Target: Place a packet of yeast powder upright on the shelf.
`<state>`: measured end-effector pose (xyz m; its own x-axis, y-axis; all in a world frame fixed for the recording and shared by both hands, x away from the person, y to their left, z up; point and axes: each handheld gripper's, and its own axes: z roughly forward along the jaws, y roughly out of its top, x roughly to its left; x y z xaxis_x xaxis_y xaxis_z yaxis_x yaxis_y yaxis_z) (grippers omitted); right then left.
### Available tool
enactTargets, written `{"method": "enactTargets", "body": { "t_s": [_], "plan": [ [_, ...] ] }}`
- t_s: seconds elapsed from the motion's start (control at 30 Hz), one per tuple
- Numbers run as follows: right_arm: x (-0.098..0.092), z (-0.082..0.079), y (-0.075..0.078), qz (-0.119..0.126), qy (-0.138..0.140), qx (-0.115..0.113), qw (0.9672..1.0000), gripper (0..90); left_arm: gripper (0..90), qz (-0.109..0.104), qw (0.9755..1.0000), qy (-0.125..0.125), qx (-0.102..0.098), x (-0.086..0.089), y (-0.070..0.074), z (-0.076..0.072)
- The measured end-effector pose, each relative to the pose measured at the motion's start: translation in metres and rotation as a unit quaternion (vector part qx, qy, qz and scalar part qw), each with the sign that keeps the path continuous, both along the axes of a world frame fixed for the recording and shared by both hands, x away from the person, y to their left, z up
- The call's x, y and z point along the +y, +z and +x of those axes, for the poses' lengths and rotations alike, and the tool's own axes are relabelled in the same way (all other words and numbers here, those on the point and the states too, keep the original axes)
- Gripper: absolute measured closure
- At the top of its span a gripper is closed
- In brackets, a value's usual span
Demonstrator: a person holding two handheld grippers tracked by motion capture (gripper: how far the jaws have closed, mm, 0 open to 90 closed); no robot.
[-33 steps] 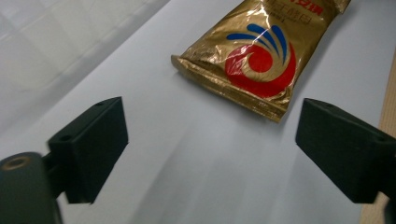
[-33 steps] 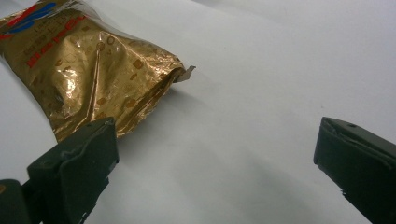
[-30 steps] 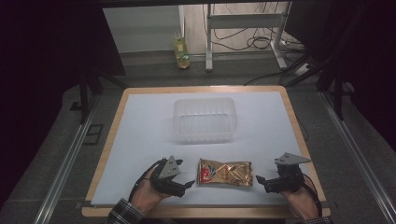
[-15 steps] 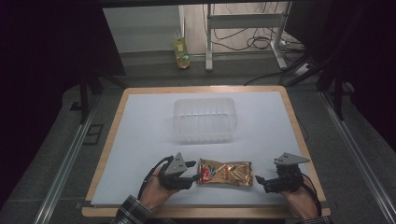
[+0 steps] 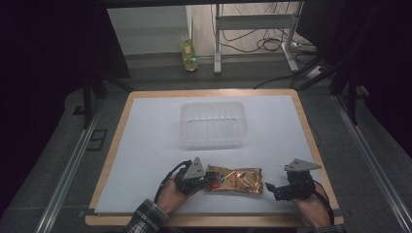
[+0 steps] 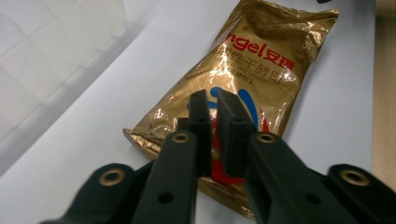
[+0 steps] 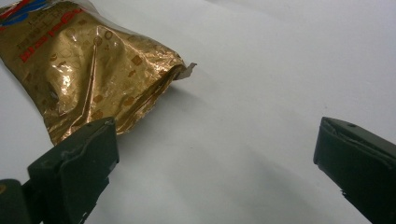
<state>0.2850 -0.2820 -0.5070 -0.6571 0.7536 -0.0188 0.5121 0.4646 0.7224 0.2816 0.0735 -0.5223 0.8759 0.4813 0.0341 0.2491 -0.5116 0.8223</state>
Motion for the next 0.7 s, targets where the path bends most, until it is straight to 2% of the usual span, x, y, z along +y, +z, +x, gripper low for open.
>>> {"method": "enactTargets", "body": {
  "t_s": [0.13, 0.17, 0.2, 0.3, 0.4, 0.7],
  "plan": [
    [-0.002, 0.000, 0.001, 0.003, -0.004, -0.001, 1.0000, 0.3, 89.1, -0.003, 1.0000, 0.000, 0.001, -0.003, -0.003, 0.004],
    [-0.002, 0.000, 0.001, 0.003, -0.004, -0.001, 1.0000, 0.3, 89.1, -0.001, 1.0000, 0.001, 0.003, -0.003, -0.004, 0.005],
    [-0.002, 0.000, 0.001, 0.002, -0.005, -0.002, 1.0000, 0.3, 89.2, 0.017, 0.9998, 0.002, 0.005, -0.006, -0.008, 0.006],
    [-0.003, 0.000, 0.002, 0.003, -0.005, -0.001, 1.0000, 0.4, 89.3, 0.013, 0.9998, 0.003, 0.012, -0.005, -0.010, 0.007],
    [-0.002, 0.000, 0.002, 0.003, -0.004, -0.001, 1.0000, 0.4, 89.4, 0.017, 0.9997, 0.002, 0.019, -0.003, -0.010, 0.008],
    [-0.002, -0.002, 0.005, 0.009, -0.005, 0.001, 0.9999, 0.6, 89.6, 0.024, 0.9996, 0.006, 0.014, -0.002, -0.012, 0.007]
  ]
}}
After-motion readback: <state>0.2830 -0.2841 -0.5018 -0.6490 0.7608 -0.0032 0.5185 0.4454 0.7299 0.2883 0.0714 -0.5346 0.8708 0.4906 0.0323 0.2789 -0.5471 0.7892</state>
